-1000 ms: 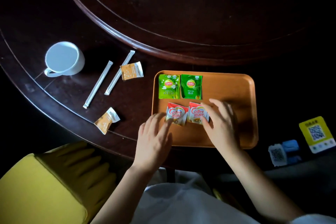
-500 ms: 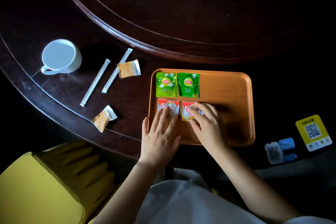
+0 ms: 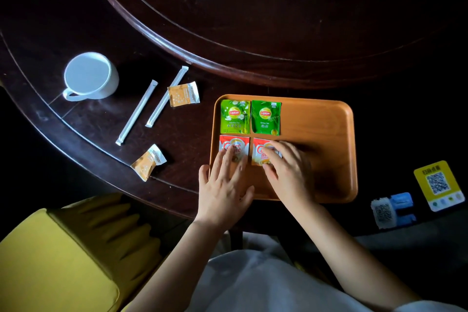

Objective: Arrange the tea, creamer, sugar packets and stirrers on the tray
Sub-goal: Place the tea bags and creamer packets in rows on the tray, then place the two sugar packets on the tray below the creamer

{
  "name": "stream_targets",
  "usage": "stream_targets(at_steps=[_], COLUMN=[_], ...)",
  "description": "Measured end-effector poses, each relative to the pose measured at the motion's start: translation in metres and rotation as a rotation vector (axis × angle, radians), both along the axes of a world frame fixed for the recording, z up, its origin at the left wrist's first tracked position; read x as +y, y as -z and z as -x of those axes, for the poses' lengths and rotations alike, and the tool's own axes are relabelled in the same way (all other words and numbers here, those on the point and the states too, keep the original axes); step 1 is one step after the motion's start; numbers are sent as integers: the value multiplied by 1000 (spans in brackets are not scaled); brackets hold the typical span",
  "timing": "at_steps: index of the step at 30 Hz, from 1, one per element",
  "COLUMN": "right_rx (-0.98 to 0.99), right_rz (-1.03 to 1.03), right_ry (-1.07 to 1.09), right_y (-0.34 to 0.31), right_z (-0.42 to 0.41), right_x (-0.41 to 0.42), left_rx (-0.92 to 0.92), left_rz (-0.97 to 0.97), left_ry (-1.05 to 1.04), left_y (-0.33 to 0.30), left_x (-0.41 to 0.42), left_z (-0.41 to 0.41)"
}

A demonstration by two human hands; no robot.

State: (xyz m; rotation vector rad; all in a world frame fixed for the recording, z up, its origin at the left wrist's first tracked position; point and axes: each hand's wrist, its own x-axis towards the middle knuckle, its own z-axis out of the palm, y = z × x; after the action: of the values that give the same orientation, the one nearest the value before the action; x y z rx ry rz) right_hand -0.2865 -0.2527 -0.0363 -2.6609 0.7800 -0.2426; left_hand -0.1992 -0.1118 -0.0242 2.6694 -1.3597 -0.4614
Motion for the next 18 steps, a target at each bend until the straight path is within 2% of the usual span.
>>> stream_targets(at_steps=[4,7,9,12,14,18], right_rx=[-47,-112,-139,-152,-152,-121], right_rz=[-14,-8,-8,-39,-60,-85], right_ry=[15,38,53,46,1,-125], right_y=[-2,-9,-15,-24,-28,-32], right_z=[0,-4,-7,-22,-48,-116], right_x=[0,2,3,5,8,12], left_rx=[-2,7,13,-33,-81,-63], left_rz=[46,167,276,350,315,137], left_ry=[-2,-40,-141,-415,-551,-663], left_y=[-3,-8,-13,-16,-14,-5], left_x=[1,9,22,51,70,93], left_z=[0,-5,-17,-46,-66,-91])
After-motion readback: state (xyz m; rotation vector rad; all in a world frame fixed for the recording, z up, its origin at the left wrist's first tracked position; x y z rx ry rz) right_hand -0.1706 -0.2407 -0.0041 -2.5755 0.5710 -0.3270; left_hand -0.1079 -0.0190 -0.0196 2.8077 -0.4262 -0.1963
